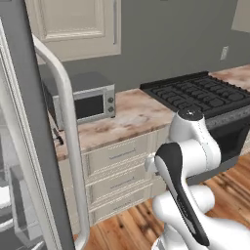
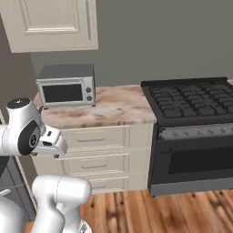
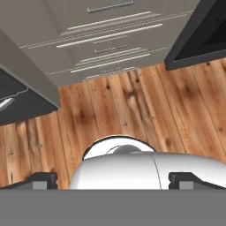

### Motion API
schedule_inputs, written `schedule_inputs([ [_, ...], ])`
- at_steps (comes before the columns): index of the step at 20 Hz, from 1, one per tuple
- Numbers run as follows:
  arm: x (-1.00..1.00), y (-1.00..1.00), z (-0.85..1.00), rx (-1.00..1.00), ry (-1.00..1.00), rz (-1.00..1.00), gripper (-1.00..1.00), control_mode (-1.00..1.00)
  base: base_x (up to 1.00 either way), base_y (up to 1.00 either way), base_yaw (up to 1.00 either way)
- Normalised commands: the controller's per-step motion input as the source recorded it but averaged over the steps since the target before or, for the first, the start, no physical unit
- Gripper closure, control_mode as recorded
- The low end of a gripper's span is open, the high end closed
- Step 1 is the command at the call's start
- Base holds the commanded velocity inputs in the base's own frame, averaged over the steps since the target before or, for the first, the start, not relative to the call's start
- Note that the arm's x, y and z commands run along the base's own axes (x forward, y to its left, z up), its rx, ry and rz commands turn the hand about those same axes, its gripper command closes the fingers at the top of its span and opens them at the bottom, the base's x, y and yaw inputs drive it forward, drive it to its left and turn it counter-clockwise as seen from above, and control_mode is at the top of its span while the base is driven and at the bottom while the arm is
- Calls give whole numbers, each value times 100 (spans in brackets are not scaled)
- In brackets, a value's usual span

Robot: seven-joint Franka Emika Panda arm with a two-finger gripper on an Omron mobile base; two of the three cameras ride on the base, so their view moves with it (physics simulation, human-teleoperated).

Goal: Retrieve the butter from the fridge and place it on a plate on the dining table. Then retrieve the butter knife by the fridge and place it near the plate.

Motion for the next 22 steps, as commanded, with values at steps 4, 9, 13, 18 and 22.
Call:
schedule_inputs([
  [4,0,0,0,0,0,0,-100,100,8,-28,32],
  [9,0,0,0,0,0,0,-100,100,23,-92,40],
  [13,0,0,0,0,0,0,-100,100,32,-100,39],
  [18,0,0,0,0,0,0,-100,100,5,-28,17],
  [22,0,0,0,0,0,0,-100,100,14,43,23],
])
